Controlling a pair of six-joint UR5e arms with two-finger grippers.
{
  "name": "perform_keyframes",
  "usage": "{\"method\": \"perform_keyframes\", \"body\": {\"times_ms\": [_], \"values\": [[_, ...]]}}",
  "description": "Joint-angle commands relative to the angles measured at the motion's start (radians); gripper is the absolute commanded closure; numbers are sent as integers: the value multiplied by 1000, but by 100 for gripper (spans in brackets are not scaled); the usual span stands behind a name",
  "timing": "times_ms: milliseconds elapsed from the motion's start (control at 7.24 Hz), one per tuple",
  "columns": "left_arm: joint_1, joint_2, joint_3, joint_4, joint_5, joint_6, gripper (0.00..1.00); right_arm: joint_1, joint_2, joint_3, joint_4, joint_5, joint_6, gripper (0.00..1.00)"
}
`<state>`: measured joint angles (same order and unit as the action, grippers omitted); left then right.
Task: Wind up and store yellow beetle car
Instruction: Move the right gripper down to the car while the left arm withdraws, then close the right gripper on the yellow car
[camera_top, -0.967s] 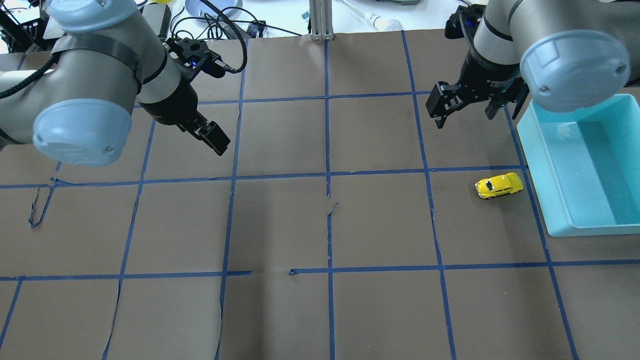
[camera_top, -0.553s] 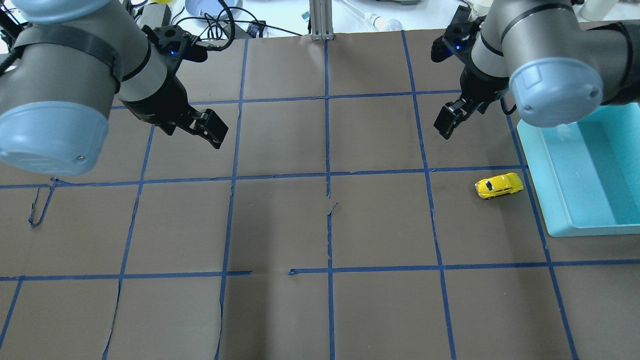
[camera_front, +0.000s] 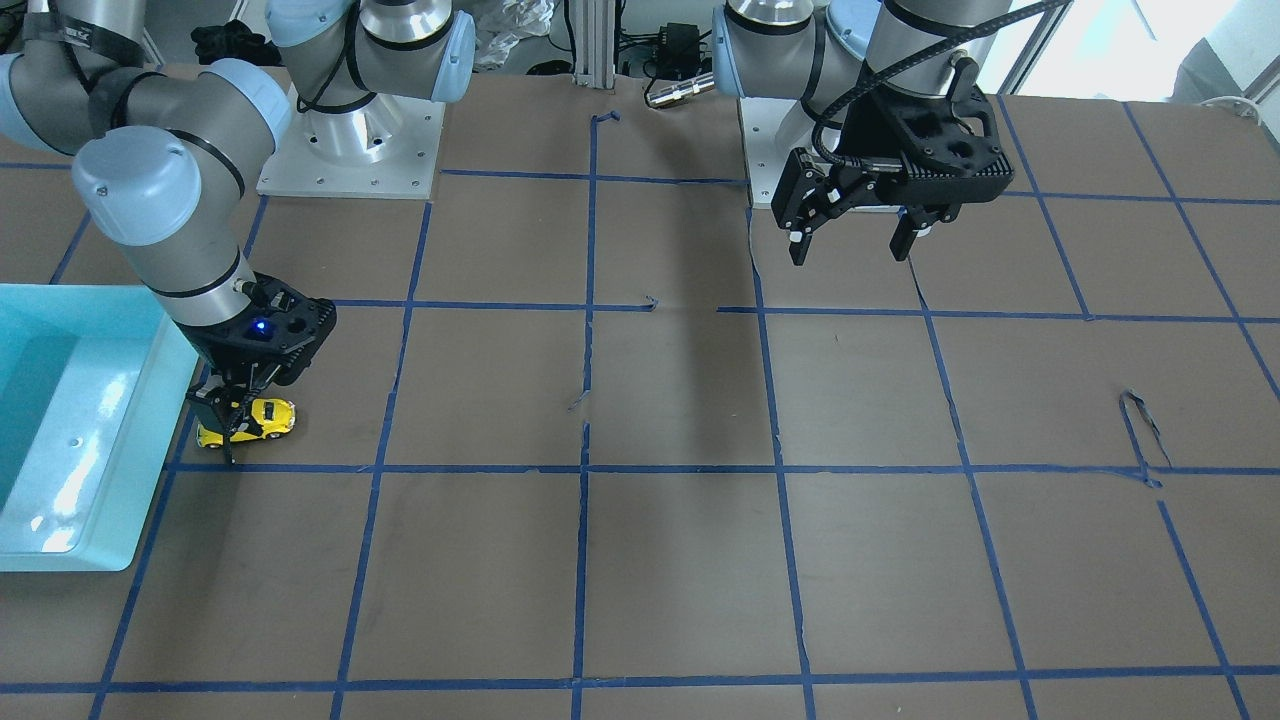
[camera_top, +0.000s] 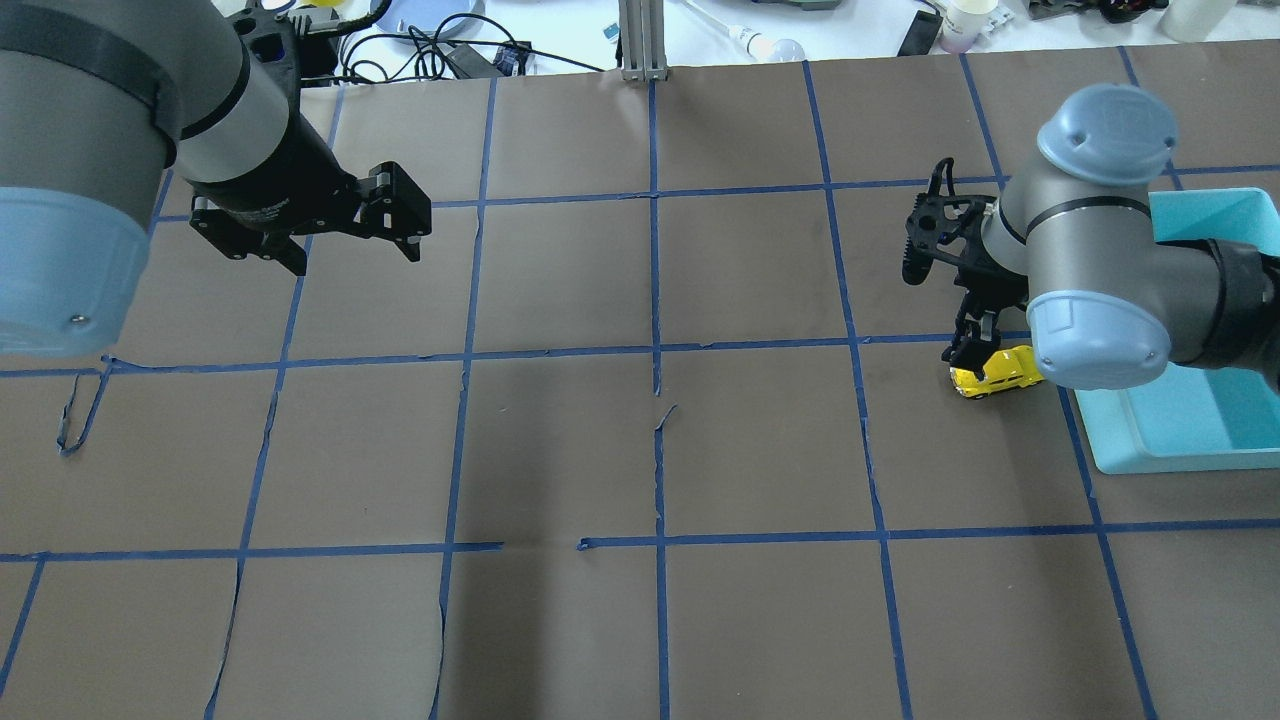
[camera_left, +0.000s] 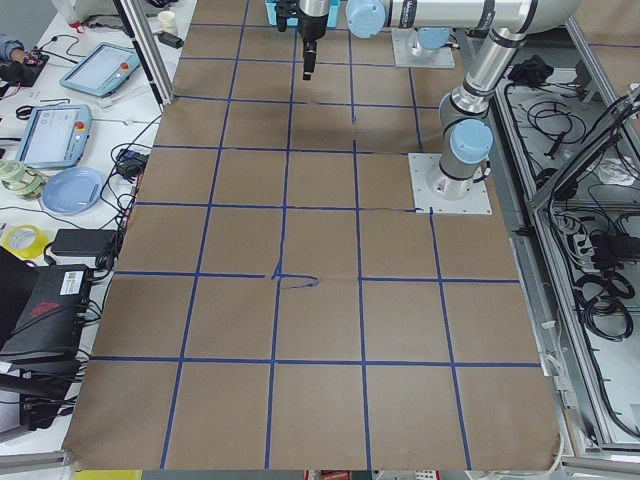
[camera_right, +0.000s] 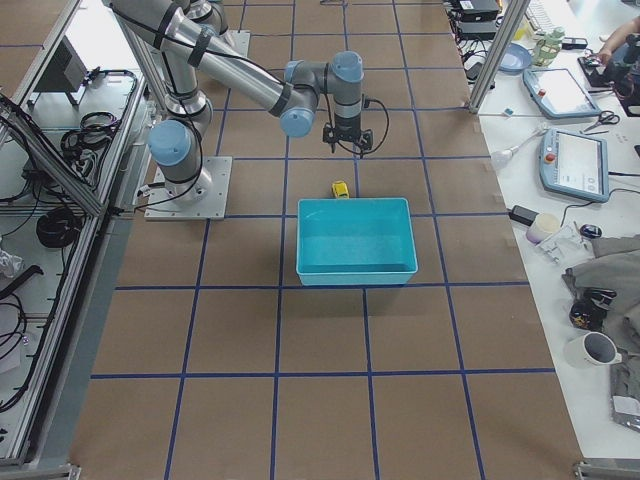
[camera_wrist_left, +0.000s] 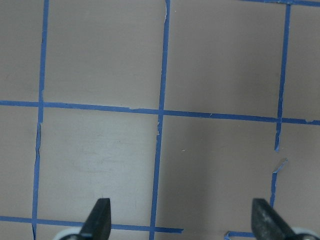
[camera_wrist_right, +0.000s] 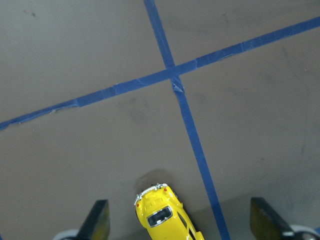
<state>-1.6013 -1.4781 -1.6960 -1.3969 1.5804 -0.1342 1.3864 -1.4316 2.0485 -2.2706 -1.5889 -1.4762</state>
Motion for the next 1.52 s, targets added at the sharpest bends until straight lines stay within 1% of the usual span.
{"method": "perform_keyframes", "body": {"times_ms": [0,138,276,553,829,967,1105,1243,1382], "values": [[27,5,-2,3,4,-2,0,-73,84,29,-76,-2,-171,0],[33,10,1,4,9,-4,0,-107,97,29,-75,-3,-249,0],[35,18,-2,-2,12,-4,0,-112,99,29,-73,-8,-310,0],[50,22,-5,-1,12,4,0,-112,126,29,-76,-34,-323,0],[49,22,-10,2,6,4,0,-112,149,30,-73,-39,-328,0],[49,22,-10,9,4,1,0,-112,155,29,-73,-37,-328,10],[49,22,-10,9,4,1,0,-110,157,24,-73,-40,-328,51],[49,22,-11,9,4,1,0,-110,160,22,-73,-57,-326,100],[49,22,-11,9,6,1,0,-110,160,21,-73,-57,-329,100]]}}
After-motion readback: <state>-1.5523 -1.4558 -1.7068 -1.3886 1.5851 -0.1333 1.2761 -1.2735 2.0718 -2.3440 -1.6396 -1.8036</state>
